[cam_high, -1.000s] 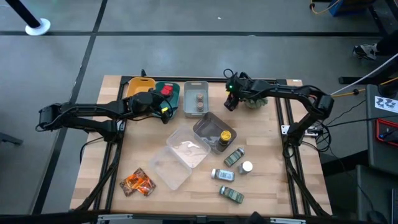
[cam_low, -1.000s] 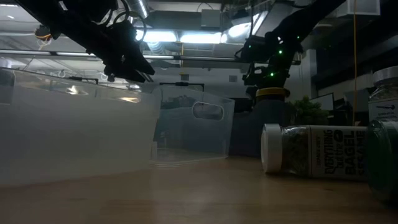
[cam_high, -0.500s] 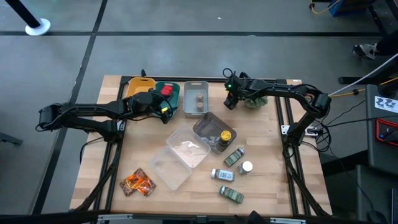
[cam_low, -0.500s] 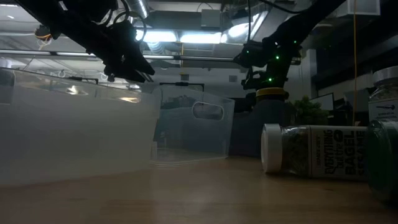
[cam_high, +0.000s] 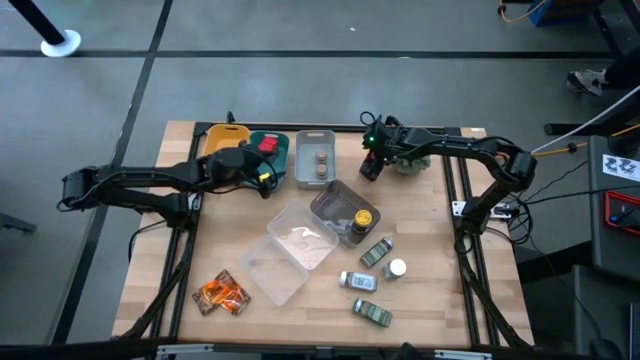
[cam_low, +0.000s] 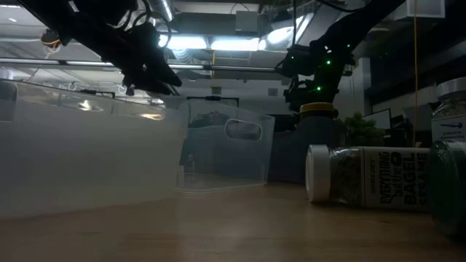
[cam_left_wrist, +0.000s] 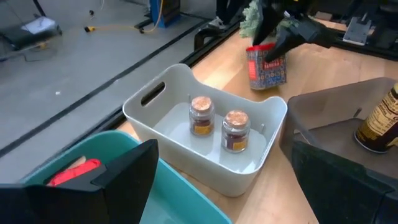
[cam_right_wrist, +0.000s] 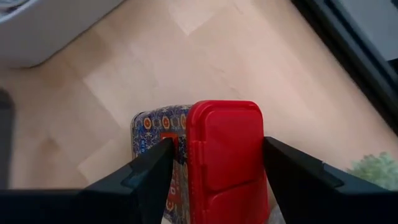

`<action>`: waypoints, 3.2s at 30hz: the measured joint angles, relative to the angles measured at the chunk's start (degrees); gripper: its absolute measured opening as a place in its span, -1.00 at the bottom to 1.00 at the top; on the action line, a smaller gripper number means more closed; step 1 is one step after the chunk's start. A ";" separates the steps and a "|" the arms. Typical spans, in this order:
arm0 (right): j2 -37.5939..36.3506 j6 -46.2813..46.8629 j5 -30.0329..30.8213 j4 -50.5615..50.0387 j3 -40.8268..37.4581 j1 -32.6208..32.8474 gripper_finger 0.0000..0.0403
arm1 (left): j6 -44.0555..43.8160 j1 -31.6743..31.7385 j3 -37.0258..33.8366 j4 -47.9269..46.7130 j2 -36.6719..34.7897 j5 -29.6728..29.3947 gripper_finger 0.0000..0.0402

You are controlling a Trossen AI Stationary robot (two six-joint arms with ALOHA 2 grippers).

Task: Sort spices by type
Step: Put the red seasoning can into the green bin

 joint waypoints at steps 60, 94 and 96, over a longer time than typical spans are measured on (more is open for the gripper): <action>-0.32 1.69 -1.54 -1.91 3.74 6.73 0.19 | 8.10 -6.69 -0.02 14.20 6.83 1.75 0.73; -0.32 1.86 -1.59 -2.67 3.73 6.67 0.19 | 6.69 -6.69 -21.36 -5.41 -40.67 1.79 0.73; -0.32 1.85 -1.61 -2.54 3.71 6.67 0.19 | 4.00 -6.69 -22.18 -5.61 -40.64 1.77 0.73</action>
